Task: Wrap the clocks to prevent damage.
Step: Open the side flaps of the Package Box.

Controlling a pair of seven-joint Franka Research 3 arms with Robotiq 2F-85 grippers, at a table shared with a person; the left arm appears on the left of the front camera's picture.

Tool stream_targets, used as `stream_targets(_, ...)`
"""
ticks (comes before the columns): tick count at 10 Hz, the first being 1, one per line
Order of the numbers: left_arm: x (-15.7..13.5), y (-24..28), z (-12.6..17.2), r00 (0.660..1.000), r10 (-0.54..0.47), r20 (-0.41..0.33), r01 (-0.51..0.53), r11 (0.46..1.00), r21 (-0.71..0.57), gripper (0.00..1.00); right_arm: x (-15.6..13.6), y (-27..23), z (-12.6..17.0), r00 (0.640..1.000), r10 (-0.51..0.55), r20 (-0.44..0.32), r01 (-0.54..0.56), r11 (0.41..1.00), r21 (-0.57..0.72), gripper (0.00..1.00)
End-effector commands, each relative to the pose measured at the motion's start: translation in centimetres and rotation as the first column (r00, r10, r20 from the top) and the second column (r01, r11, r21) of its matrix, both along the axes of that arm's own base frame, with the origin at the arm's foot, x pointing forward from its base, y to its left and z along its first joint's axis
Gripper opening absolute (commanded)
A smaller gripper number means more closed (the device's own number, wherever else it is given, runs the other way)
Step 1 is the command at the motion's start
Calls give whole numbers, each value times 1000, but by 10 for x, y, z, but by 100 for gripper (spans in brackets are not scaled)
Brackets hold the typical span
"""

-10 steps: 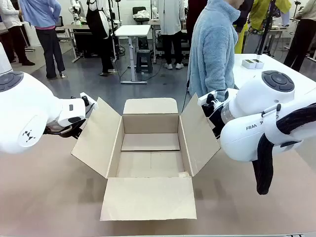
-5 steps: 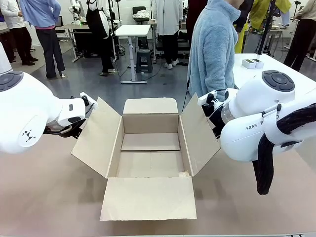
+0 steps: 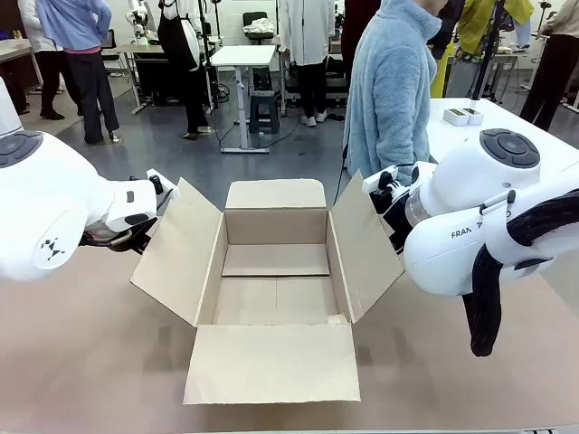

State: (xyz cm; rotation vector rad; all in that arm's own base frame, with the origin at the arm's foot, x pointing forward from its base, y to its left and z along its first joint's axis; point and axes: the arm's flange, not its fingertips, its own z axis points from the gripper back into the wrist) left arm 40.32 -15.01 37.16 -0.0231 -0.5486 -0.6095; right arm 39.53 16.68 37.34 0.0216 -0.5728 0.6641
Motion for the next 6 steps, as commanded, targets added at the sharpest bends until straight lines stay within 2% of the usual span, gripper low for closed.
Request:
stream_targets(1, 0, 0, 0, 1000, 0, 0, 0, 1000, 0, 100, 0, 0, 0, 1000, 0, 0, 0, 1000, 1, 100)
stream_targets(3, 0, 0, 0, 1000, 0, 0, 0, 1000, 0, 100, 0, 0, 0, 1000, 0, 0, 0, 1000, 0, 100)
stream_targets(4, 7, 10, 26, 999, 30, -12, -29, 998, 59, 100, 2, -7, 34, 1000, -23, 13, 23, 1000, -11, 100)
stream_targets(5, 19, 27, 53, 998, 67, 9, -68, 992, 110, 100, 6, -16, 69, 997, -69, -26, 69, 997, -24, 100)
stream_targets(6, 25, 35, 84, 998, 59, 14, -61, 986, 156, 100, 11, -22, 104, 994, -104, -44, 103, 994, -21, 100)
